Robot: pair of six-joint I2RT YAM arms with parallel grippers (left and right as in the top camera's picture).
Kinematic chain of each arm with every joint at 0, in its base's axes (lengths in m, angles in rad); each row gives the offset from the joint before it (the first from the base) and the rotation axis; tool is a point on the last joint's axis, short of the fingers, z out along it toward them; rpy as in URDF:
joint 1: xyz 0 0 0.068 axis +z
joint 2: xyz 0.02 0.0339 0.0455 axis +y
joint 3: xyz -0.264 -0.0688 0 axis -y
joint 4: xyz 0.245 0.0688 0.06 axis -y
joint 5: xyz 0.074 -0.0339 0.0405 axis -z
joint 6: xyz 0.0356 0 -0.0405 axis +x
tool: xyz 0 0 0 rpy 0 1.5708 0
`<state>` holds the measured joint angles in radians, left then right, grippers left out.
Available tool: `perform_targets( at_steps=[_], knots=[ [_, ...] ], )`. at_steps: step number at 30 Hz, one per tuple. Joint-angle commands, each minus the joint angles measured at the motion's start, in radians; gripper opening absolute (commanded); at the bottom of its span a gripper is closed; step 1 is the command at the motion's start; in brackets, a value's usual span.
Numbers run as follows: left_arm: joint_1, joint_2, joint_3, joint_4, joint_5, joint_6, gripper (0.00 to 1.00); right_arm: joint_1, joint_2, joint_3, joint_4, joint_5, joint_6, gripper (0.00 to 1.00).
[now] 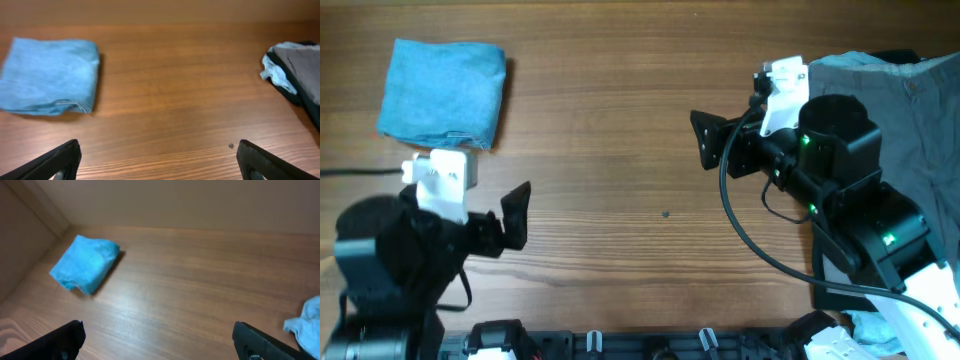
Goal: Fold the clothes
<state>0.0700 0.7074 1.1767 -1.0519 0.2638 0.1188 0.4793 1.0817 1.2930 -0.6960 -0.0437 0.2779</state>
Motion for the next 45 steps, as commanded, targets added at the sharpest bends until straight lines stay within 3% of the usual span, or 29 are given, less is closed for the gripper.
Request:
perform_targets(
  at_steps=[1,5,8,12,15,18,24,25,32,36,45],
  knots=[
    [-0.006,-0.034,0.006,-0.001,-0.03,0.016,1.0,0.003,0.009,0.014,-0.044,0.017,-0.012,1.0],
    [-0.006,-0.032,0.006,-0.001,-0.03,0.016,1.0,0.003,0.044,0.014,-0.102,0.018,0.118,1.0],
    [-0.006,-0.032,0.006,-0.001,-0.03,0.016,1.0,0.003,0.037,0.014,-0.222,0.055,0.052,1.0],
    [-0.006,-0.032,0.006,-0.001,-0.03,0.016,1.0,0.003,-0.063,0.014,-0.202,0.154,-0.072,1.0],
    [-0.006,-0.032,0.006,-0.001,-0.03,0.016,1.0,0.003,-0.199,-0.047,-0.045,0.306,-0.18,1.0],
    [-0.006,-0.032,0.006,-0.001,-0.03,0.016,1.0,-0.039,-0.336,-0.199,0.12,0.296,-0.335,1.0],
    [-0.006,-0.032,0.006,-0.001,-0.03,0.016,1.0,-0.23,-0.658,-0.622,0.294,0.082,-0.327,1.0],
    [-0.006,-0.032,0.006,-0.001,-0.03,0.016,1.0,-0.274,-0.782,-0.768,0.369,0.06,-0.327,1.0],
    [-0.006,-0.032,0.006,-0.001,-0.03,0.016,1.0,-0.285,-1.081,-1.103,0.488,0.064,-0.266,1.0],
    [-0.006,-0.032,0.006,-0.001,-0.03,0.016,1.0,-0.284,-1.079,-1.293,0.717,0.065,-0.199,1.0],
    [-0.006,-0.032,0.006,-0.001,-0.03,0.016,1.0,-0.284,-1.072,-1.288,0.706,0.061,-0.199,1.0]
  ],
)
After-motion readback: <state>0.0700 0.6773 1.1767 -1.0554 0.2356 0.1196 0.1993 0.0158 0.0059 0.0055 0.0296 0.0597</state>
